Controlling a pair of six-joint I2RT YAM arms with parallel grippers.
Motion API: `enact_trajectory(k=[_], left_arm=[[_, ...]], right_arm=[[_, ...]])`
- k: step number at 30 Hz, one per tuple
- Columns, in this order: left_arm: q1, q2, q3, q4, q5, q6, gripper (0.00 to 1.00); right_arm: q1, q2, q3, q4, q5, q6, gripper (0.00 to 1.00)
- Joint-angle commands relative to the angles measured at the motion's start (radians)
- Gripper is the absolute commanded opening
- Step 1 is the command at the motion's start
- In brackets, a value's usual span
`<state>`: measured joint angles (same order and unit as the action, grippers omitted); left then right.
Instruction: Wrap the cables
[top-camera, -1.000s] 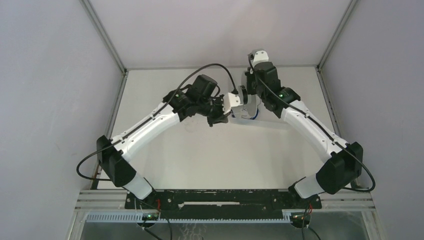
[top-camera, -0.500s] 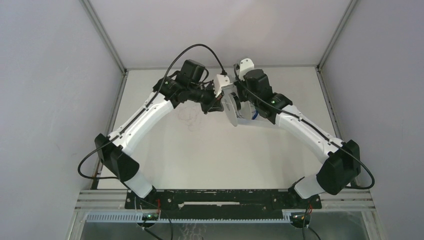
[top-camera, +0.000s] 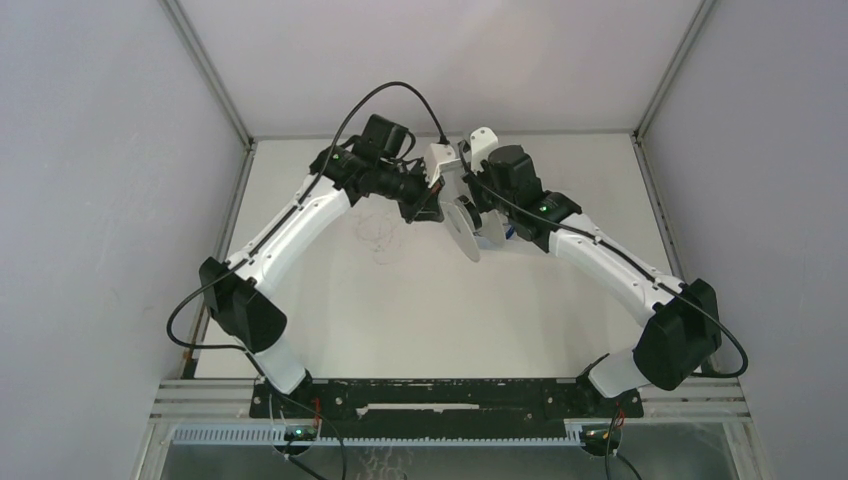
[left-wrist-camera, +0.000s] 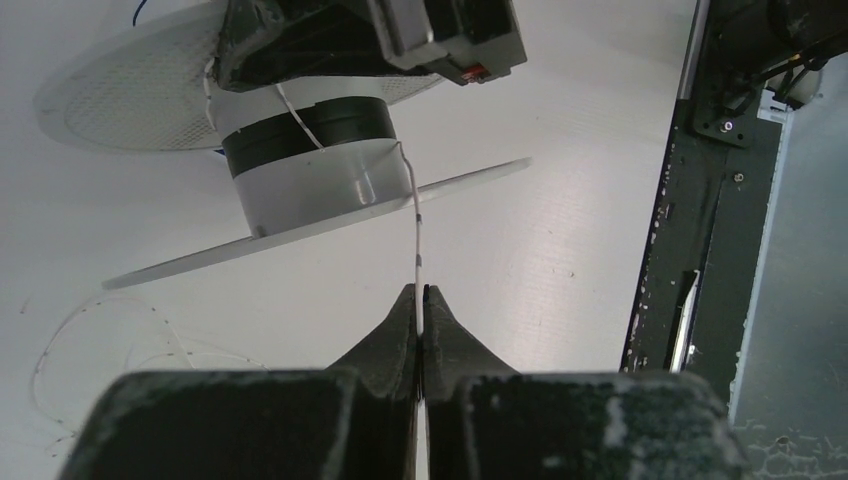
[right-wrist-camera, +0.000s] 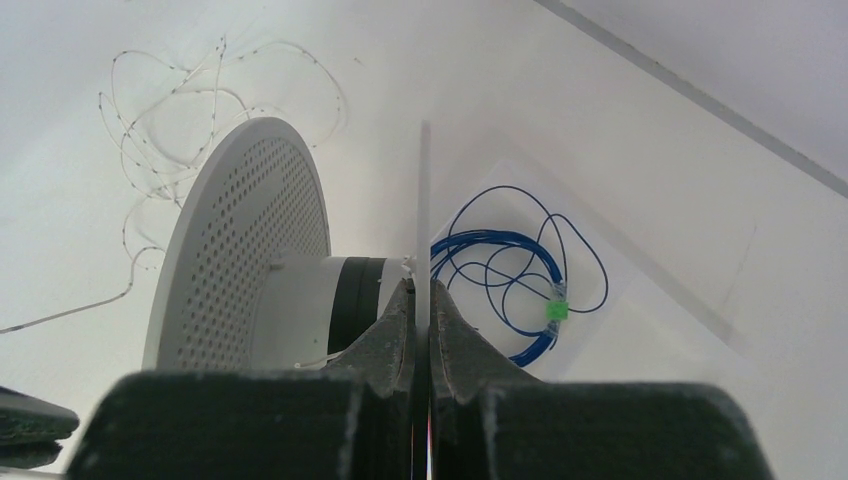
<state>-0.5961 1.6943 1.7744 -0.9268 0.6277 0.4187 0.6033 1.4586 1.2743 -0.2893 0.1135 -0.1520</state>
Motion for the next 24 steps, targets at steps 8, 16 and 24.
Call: enact_trajectory(k=[8,16,24], left_arm=[[0.049,-0.053,-0.135,0.156,0.023,-0.045,0.10],[0.075,-0.060,-0.245,0.296,0.022,-0.107,0.16],[0.073,-0.050,-0.347,0.414,0.094,-0.175,0.22]], right_arm=[[-0.082,-0.086,0.019,0.020,-0.176,0.046,0.00],[-0.125,-0.108,0.019,0.024,-0.318,0.090,0.00],[-0.161,-0.103,0.044,0.018,-0.360,0.138,0.00]])
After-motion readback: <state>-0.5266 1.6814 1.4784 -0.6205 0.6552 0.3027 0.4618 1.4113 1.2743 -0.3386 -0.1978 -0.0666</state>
